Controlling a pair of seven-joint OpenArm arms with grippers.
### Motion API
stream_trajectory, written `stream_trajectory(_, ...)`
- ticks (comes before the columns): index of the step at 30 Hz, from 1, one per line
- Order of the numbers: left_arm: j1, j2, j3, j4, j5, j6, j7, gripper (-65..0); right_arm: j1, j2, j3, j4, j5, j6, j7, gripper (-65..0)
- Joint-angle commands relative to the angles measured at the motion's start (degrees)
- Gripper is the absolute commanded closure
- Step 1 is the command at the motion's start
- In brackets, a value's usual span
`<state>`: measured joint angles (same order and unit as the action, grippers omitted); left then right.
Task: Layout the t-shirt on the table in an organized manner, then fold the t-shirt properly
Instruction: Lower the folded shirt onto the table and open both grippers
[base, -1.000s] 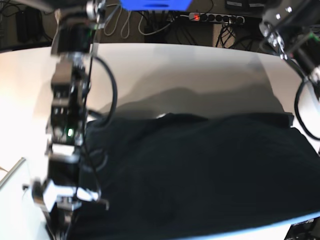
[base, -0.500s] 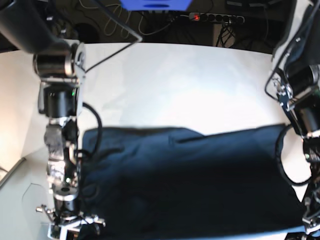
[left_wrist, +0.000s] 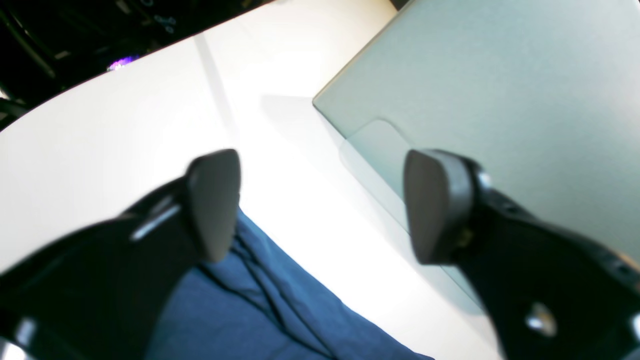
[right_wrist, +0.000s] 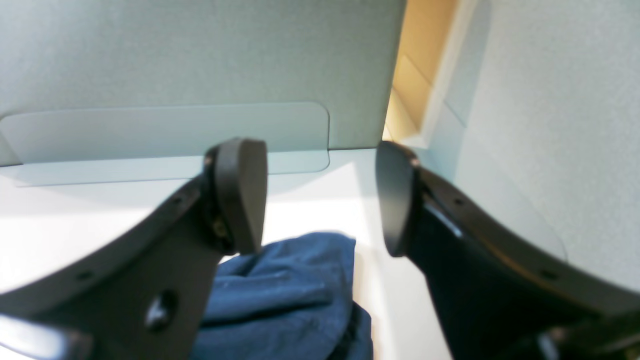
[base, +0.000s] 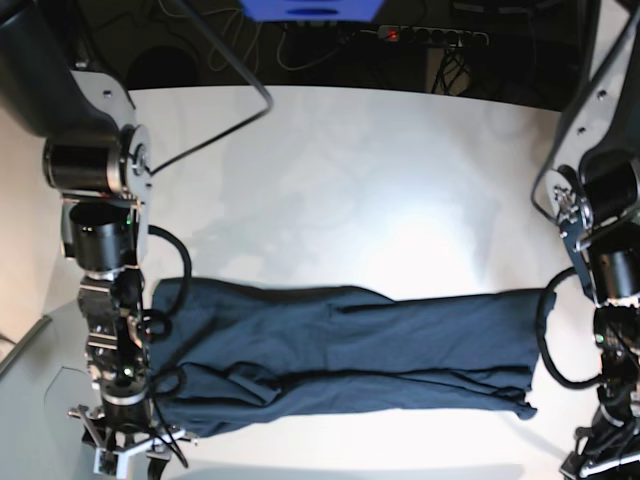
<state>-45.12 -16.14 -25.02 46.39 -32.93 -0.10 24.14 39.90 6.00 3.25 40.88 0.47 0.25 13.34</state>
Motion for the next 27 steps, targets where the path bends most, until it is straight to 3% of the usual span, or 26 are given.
stream_trajectory(1,0.1,-0.7,-0.2,1.6,-0.6,-0.8,-0.8,-51.8,0.9,0.5,0.1,1.0,0.0,0.1,1.6,-36.0)
stream_trajectory(7,11.2,-1.0,-0.2,5.6,-0.6,-0.8,-0.8,-51.8,-5.0,1.1,0.1,1.1,0.0,0.1,1.6,-36.4)
stream_trajectory(12,17.6,-0.8,-0.2,2.4,-0.6,-0.8,-2.0,-51.8,-11.1,1.2,0.1,1.2,0.0,0.1,1.6,-36.4)
stream_trajectory(19,17.6,-0.7,0.8,-10.6,0.0,-0.9,-13.6,-51.8,-22.2,1.3,0.1,8.3,0.0,0.1,1.6,-36.5)
stream_trajectory(27,11.3,-1.1,14.8,-20.7,0.0,-0.9,-22.6,-51.8,-28.1,1.2,-0.1,10.6,0.0,0.1,1.2,-36.5)
